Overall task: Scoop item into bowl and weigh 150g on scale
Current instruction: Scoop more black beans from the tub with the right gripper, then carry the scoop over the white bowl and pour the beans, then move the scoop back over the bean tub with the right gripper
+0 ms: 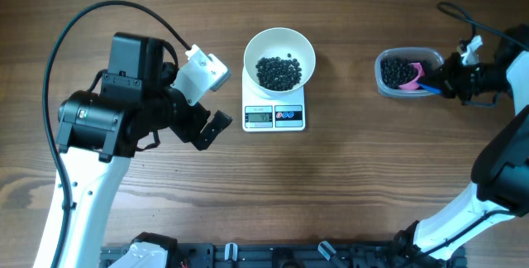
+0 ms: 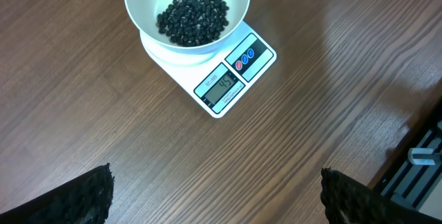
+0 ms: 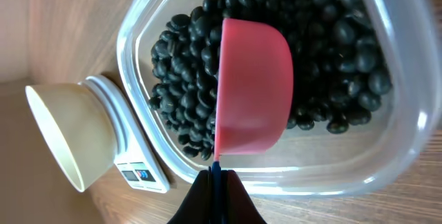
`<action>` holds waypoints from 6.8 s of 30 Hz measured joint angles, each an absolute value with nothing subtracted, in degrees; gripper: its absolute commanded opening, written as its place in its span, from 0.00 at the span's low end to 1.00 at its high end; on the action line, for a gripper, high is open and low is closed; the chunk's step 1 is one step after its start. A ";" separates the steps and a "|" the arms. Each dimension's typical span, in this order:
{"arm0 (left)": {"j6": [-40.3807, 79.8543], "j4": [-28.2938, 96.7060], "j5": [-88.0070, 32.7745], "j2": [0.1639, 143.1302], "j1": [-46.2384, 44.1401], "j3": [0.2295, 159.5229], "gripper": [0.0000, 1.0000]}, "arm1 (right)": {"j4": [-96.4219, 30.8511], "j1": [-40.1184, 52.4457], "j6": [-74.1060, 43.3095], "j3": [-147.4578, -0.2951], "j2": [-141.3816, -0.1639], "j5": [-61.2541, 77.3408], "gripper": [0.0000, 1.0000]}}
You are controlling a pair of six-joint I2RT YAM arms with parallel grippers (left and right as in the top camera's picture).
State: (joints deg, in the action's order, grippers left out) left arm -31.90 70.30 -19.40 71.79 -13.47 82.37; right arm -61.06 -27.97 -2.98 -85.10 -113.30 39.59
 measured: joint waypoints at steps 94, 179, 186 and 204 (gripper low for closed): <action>-31.90 70.30 -19.40 71.79 -13.47 82.37 1.00 | -37.10 21.02 -3.62 -84.53 -108.73 37.01 0.04; -31.88 70.30 -19.40 71.79 -13.43 82.37 1.00 | -63.29 0.69 -4.73 -86.98 -99.37 -6.70 0.04; -31.88 70.28 -19.40 71.79 -13.43 82.37 1.00 | -59.07 -0.14 -6.28 -86.76 -104.49 -14.59 0.04; -31.90 70.30 -19.40 71.79 -13.43 82.37 1.00 | -57.98 -1.61 1.89 -86.72 -107.20 -12.10 0.04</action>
